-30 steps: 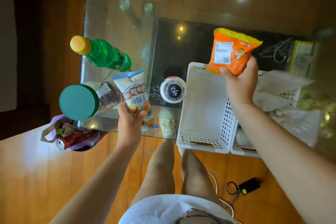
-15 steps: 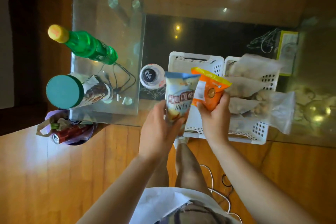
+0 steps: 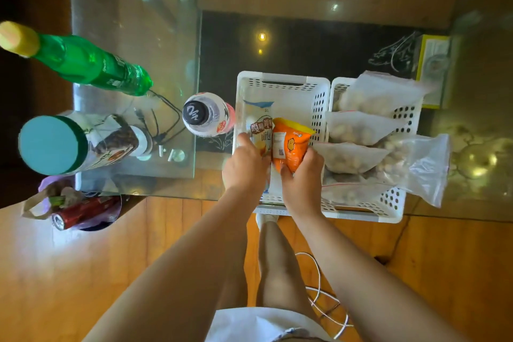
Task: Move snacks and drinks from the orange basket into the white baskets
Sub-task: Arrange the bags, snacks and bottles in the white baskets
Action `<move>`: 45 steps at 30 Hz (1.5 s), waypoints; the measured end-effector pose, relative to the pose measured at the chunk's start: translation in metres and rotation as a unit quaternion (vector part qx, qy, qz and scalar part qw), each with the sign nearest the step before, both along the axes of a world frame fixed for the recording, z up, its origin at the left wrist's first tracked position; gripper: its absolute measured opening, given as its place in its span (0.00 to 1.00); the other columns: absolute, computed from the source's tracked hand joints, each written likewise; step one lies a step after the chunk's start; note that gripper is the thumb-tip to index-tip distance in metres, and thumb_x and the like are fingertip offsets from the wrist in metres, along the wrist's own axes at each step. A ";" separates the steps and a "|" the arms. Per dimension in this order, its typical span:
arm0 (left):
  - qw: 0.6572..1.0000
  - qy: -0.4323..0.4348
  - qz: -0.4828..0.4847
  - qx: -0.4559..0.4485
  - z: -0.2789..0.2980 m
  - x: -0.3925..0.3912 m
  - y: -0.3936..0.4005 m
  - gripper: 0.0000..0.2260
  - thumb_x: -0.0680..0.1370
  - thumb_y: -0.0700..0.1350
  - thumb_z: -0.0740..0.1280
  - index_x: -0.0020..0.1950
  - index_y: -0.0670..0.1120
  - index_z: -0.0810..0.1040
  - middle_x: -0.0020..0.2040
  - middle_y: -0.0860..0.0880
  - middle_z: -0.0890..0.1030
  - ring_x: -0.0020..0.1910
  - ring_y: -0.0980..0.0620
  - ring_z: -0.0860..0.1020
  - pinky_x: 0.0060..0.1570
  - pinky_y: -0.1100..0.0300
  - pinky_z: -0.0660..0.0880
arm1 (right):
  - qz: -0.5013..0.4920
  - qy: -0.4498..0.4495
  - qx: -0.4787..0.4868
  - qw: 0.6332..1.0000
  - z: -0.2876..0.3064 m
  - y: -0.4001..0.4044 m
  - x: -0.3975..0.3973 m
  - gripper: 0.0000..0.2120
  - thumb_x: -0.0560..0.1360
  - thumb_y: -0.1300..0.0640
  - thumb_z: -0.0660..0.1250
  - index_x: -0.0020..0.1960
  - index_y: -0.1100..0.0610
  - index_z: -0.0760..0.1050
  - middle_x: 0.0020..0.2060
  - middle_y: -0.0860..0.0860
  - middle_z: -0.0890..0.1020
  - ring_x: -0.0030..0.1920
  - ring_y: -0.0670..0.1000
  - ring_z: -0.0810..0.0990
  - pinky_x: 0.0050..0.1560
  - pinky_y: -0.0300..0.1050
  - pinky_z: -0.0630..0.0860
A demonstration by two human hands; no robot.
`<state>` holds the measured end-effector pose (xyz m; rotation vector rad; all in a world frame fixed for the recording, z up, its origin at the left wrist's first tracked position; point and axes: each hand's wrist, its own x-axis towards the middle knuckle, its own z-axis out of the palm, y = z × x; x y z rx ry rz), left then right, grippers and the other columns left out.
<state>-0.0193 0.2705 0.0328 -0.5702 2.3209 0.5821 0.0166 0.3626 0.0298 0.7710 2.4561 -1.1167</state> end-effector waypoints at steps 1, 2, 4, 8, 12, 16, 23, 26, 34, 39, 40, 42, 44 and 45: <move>1.000 -0.005 0.000 0.004 -0.001 0.000 0.001 0.18 0.78 0.46 0.61 0.65 0.42 0.61 0.53 0.39 0.80 0.51 0.36 0.78 0.41 0.51 0.71 | 0.006 -0.006 0.000 1.000 -0.003 0.000 0.000 0.24 0.73 0.62 0.68 0.66 0.65 0.64 0.60 0.62 0.70 0.60 0.58 0.71 0.47 0.26 0.57; 1.000 -0.013 0.001 0.007 -0.002 0.000 0.002 0.18 0.79 0.43 0.59 0.67 0.43 0.60 0.54 0.39 0.79 0.51 0.36 0.78 0.42 0.51 0.71 | 0.011 -0.012 -0.002 1.000 -0.005 0.001 0.000 0.24 0.73 0.62 0.68 0.66 0.65 0.64 0.60 0.62 0.70 0.60 0.58 0.71 0.47 0.26 0.57; 1.000 -0.027 0.001 0.011 -0.001 0.002 0.004 0.21 0.78 0.38 0.56 0.71 0.43 0.56 0.57 0.39 0.78 0.53 0.37 0.78 0.43 0.51 0.71 | 0.013 -0.021 -0.012 1.000 -0.009 0.003 0.000 0.24 0.74 0.61 0.67 0.67 0.63 0.64 0.61 0.60 0.72 0.61 0.57 0.71 0.47 0.27 0.59; 0.999 -0.005 -0.003 0.044 0.006 0.009 0.005 0.25 0.77 0.38 0.57 0.73 0.44 0.55 0.68 0.44 0.68 0.62 0.40 0.73 0.54 0.48 0.72 | -0.002 -0.046 -0.026 0.999 -0.006 0.009 0.000 0.32 0.75 0.58 0.66 0.74 0.57 0.55 0.67 0.54 0.71 0.65 0.54 0.71 0.58 0.42 0.68; 0.995 0.043 -0.054 0.066 0.011 0.022 0.004 0.27 0.75 0.35 0.59 0.72 0.45 0.57 0.74 0.48 0.57 0.68 0.44 0.65 0.60 0.52 0.69 | 0.052 -0.041 0.022 0.998 0.008 0.007 0.004 0.36 0.74 0.56 0.67 0.75 0.55 0.50 0.72 0.53 0.64 0.70 0.53 0.65 0.63 0.47 0.68; 0.995 0.020 -0.073 0.069 0.011 0.026 0.003 0.30 0.76 0.36 0.59 0.75 0.47 0.53 0.76 0.49 0.51 0.73 0.45 0.59 0.66 0.54 0.65 | 0.165 0.014 0.094 0.982 0.019 0.009 0.013 0.30 0.74 0.60 0.64 0.73 0.52 0.58 0.75 0.54 0.57 0.73 0.55 0.59 0.63 0.50 0.71; 0.991 -0.027 -0.077 0.102 0.002 0.031 -0.007 0.33 0.76 0.38 0.62 0.76 0.47 0.49 0.76 0.44 0.50 0.72 0.40 0.61 0.65 0.50 0.66 | 0.194 -0.090 0.058 0.975 -0.004 0.014 0.000 0.32 0.75 0.67 0.60 0.75 0.57 0.51 0.76 0.51 0.47 0.76 0.52 0.49 0.69 0.48 0.64; 0.987 -0.058 -0.082 0.127 -0.001 0.033 -0.011 0.36 0.76 0.39 0.63 0.77 0.46 0.44 0.77 0.43 0.46 0.75 0.42 0.58 0.67 0.52 0.65 | 0.182 -0.141 0.023 0.973 -0.015 0.019 -0.009 0.32 0.75 0.68 0.59 0.75 0.62 0.48 0.76 0.52 0.48 0.76 0.51 0.49 0.71 0.44 0.57; 0.984 -0.079 -0.043 0.156 -0.003 0.020 -0.015 0.36 0.75 0.38 0.65 0.77 0.45 0.46 0.76 0.44 0.53 0.69 0.44 0.67 0.63 0.53 0.69 | 0.178 -0.171 -0.037 0.968 -0.023 0.022 -0.019 0.39 0.73 0.63 0.65 0.76 0.57 0.45 0.77 0.49 0.46 0.76 0.51 0.48 0.74 0.47 0.52; 0.982 -0.062 -0.011 0.180 0.017 0.018 -0.023 0.33 0.75 0.40 0.65 0.76 0.48 0.52 0.73 0.45 0.62 0.64 0.45 0.71 0.51 0.61 0.67 | 0.148 -0.165 -0.034 0.974 -0.008 0.017 -0.026 0.36 0.74 0.56 0.65 0.75 0.61 0.50 0.76 0.55 0.50 0.76 0.53 0.50 0.74 0.49 0.52; 0.983 -0.051 -0.008 0.178 0.025 0.018 -0.026 0.31 0.76 0.41 0.65 0.75 0.48 0.55 0.73 0.45 0.64 0.65 0.46 0.71 0.51 0.62 0.65 | 0.151 -0.166 -0.030 0.974 -0.002 0.016 -0.028 0.36 0.74 0.56 0.65 0.75 0.61 0.50 0.76 0.55 0.49 0.76 0.53 0.49 0.74 0.48 0.51; 0.983 -0.026 0.004 0.182 0.042 0.020 -0.037 0.27 0.76 0.42 0.65 0.74 0.49 0.61 0.71 0.45 0.67 0.65 0.46 0.71 0.53 0.61 0.66 | 0.152 -0.149 -0.042 0.976 0.014 0.012 -0.031 0.32 0.74 0.57 0.65 0.74 0.60 0.56 0.76 0.55 0.53 0.75 0.53 0.53 0.70 0.43 0.54; 0.984 0.012 0.018 0.175 0.061 0.023 -0.052 0.22 0.77 0.42 0.64 0.71 0.48 0.67 0.67 0.45 0.73 0.61 0.47 0.75 0.56 0.58 0.70 | 0.158 -0.104 -0.059 0.980 0.034 0.004 -0.035 0.27 0.72 0.60 0.67 0.70 0.59 0.64 0.71 0.55 0.62 0.71 0.54 0.62 0.67 0.44 0.60; 0.986 0.040 0.029 0.162 0.070 0.024 -0.061 0.19 0.77 0.41 0.63 0.69 0.48 0.70 0.64 0.45 0.76 0.58 0.48 0.77 0.55 0.58 0.71 | 0.164 -0.080 -0.064 0.981 0.045 -0.002 -0.038 0.26 0.72 0.61 0.67 0.68 0.59 0.65 0.69 0.55 0.65 0.69 0.55 0.64 0.67 0.45 0.61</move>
